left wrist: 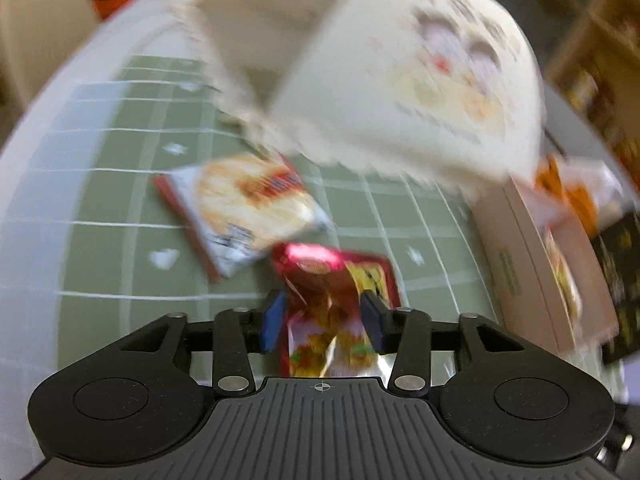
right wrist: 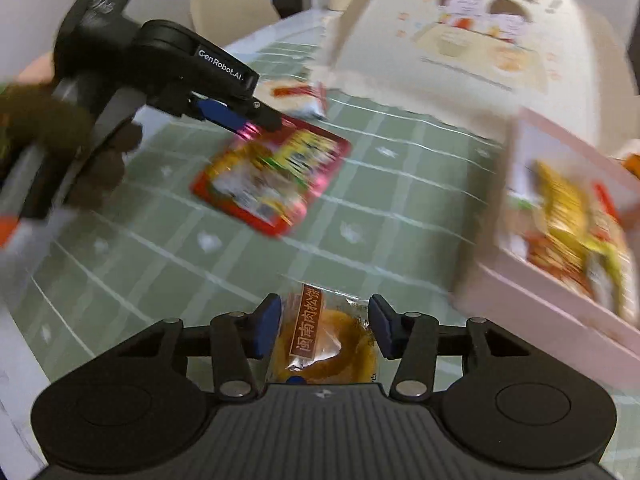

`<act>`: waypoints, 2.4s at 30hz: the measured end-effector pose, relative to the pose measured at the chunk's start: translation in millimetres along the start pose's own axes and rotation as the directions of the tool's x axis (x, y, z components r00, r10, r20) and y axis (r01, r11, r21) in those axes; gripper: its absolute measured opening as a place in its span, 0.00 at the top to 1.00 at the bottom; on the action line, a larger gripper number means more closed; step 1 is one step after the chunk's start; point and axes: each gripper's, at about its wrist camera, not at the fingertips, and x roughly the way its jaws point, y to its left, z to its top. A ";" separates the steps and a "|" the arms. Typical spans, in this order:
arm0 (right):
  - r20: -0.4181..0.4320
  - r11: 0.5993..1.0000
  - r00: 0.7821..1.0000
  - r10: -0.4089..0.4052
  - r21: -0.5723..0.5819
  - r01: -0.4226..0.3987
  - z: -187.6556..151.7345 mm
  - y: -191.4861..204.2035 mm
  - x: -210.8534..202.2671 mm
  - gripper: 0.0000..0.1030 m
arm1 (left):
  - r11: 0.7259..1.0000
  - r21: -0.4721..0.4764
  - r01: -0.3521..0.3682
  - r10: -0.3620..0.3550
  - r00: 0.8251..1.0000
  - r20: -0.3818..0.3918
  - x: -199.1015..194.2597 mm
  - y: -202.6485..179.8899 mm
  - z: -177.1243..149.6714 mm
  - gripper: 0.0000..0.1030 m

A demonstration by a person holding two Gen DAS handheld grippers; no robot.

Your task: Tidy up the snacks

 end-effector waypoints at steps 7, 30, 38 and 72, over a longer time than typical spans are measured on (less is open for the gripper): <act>0.038 0.985 0.999 -0.029 0.172 0.022 -24.8 -39.9 -30.5 0.43 | 0.992 0.108 -0.067 0.051 0.989 0.140 -10.6 8.6 45.3 0.55; 0.063 0.979 0.998 0.029 0.199 -0.041 -33.7 -41.0 -36.6 0.38 | 0.967 0.245 -0.071 0.081 0.996 -0.029 -24.3 5.7 -45.0 0.59; 0.172 0.992 0.977 0.124 -0.039 -0.119 66.5 23.1 -24.9 0.33 | 0.978 -0.127 -0.164 0.173 0.983 0.062 -83.3 46.9 -42.5 0.60; 0.124 0.935 0.929 0.348 -0.118 -0.334 98.9 72.1 17.2 0.36 | 0.945 -0.231 -0.231 0.260 0.960 0.104 -139.9 4.5 -123.6 0.60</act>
